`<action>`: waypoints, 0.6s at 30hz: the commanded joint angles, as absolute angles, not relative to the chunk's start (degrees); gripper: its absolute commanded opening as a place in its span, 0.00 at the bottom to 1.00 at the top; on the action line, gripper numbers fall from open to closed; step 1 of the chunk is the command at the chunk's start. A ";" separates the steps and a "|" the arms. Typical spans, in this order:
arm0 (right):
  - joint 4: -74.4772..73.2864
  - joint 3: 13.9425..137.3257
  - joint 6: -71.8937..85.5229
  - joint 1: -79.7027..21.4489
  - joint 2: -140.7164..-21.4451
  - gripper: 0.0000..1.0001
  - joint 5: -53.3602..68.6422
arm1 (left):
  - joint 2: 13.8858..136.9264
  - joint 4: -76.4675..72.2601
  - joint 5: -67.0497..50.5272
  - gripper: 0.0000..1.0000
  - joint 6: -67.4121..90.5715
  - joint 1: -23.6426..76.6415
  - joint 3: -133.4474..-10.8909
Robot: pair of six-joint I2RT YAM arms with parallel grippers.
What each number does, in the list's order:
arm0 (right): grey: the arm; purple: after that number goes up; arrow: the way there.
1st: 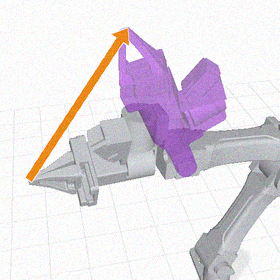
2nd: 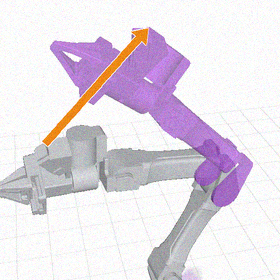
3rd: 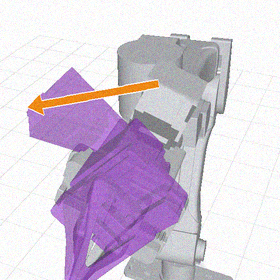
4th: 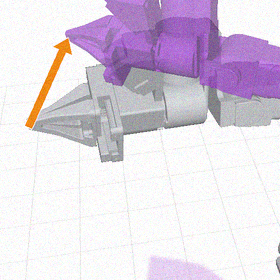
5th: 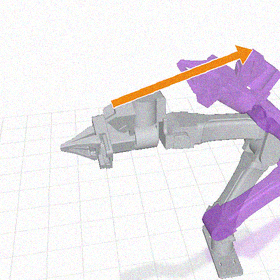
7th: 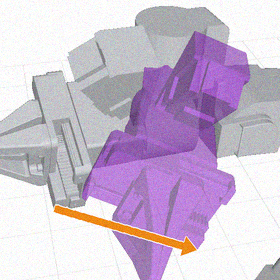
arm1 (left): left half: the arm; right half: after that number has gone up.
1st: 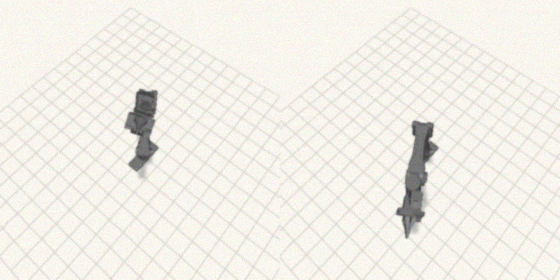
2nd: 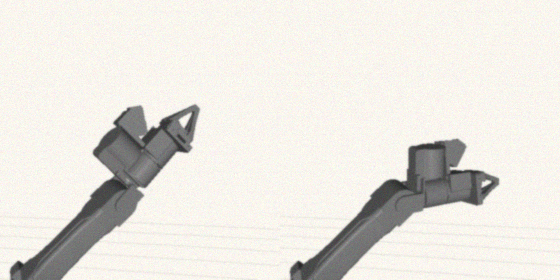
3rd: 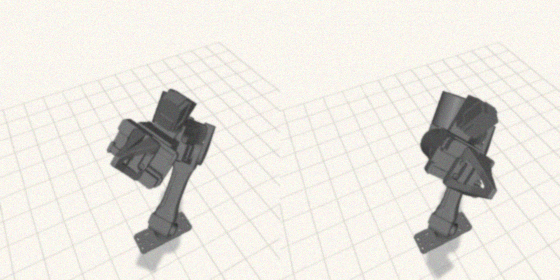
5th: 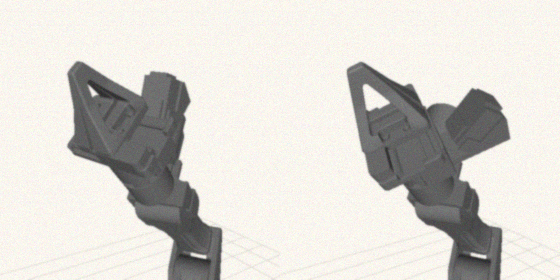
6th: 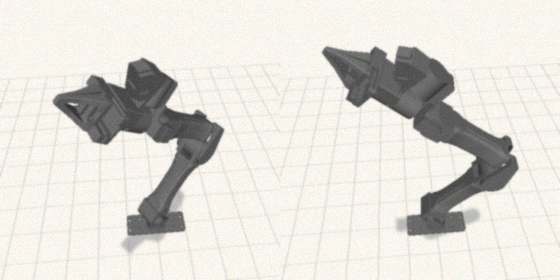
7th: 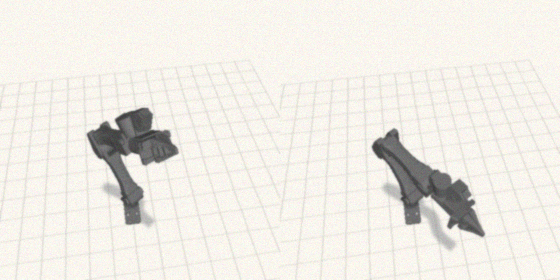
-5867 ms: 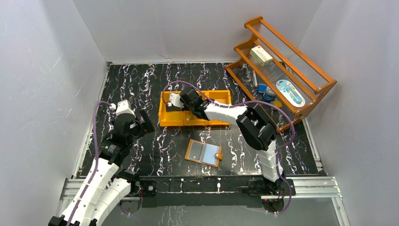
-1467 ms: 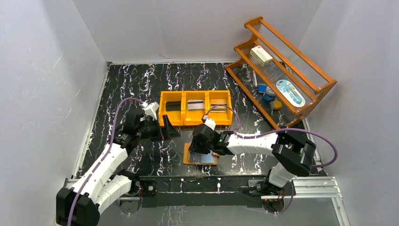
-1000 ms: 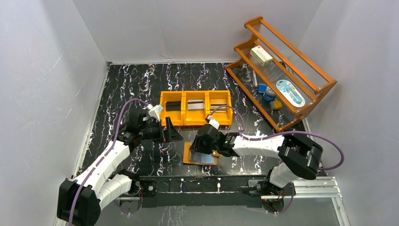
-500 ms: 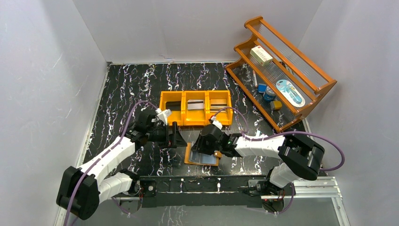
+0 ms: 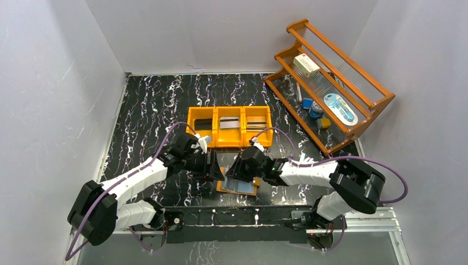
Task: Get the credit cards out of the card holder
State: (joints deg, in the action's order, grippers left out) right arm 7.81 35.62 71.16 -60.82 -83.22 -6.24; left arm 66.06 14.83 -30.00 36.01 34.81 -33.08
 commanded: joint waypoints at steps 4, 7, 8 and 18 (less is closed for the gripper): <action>11.28 33.80 72.50 -60.21 -81.13 0.43 -5.80 | 67.17 9.90 -35.77 0.57 35.06 38.28 -36.21; 11.64 33.66 72.60 -60.08 -81.28 0.43 -5.56 | 68.86 8.55 -36.99 0.56 34.53 39.43 -36.31; 11.64 33.64 72.60 -60.04 -81.36 0.43 -5.56 | 69.41 8.22 -36.98 0.55 34.47 39.72 -36.23; 12.00 33.12 72.69 -59.85 -81.48 0.43 -5.20 | 73.99 5.40 -35.51 0.48 34.68 42.20 -36.57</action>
State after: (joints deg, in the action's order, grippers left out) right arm 10.57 33.85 72.27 -60.16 -82.85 -5.34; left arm 73.21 6.90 -34.70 35.33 41.25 -34.68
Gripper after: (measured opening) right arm 0.432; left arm 0.495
